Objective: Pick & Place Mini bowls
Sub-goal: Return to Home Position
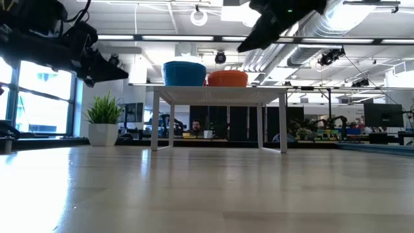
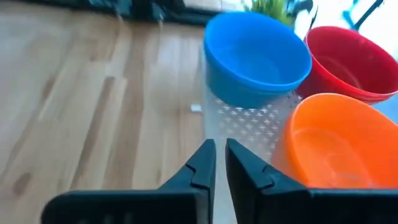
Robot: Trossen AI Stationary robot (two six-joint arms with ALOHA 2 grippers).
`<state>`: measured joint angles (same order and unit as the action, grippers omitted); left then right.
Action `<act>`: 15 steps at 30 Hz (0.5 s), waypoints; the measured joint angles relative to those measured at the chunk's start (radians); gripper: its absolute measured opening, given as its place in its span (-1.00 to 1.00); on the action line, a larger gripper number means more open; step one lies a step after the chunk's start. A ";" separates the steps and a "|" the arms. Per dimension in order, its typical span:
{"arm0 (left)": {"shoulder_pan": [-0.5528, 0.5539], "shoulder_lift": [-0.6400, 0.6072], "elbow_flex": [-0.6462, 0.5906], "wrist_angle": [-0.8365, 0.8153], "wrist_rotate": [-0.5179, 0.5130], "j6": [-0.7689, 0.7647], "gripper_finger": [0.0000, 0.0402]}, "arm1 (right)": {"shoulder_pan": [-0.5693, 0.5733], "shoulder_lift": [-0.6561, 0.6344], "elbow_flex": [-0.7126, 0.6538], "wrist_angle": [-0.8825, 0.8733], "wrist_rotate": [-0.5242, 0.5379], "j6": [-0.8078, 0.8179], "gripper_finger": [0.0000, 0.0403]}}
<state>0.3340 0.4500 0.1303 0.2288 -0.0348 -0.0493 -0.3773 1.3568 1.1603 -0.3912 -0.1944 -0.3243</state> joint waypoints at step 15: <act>0.000 -0.341 -0.055 -0.215 -0.005 0.019 -1.00 | 0.012 -0.653 -0.707 0.470 -0.082 0.198 -0.99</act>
<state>0.3340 0.1088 0.0751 0.0139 -0.0402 -0.0307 -0.3651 0.7040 0.4529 0.0792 -0.2759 -0.1261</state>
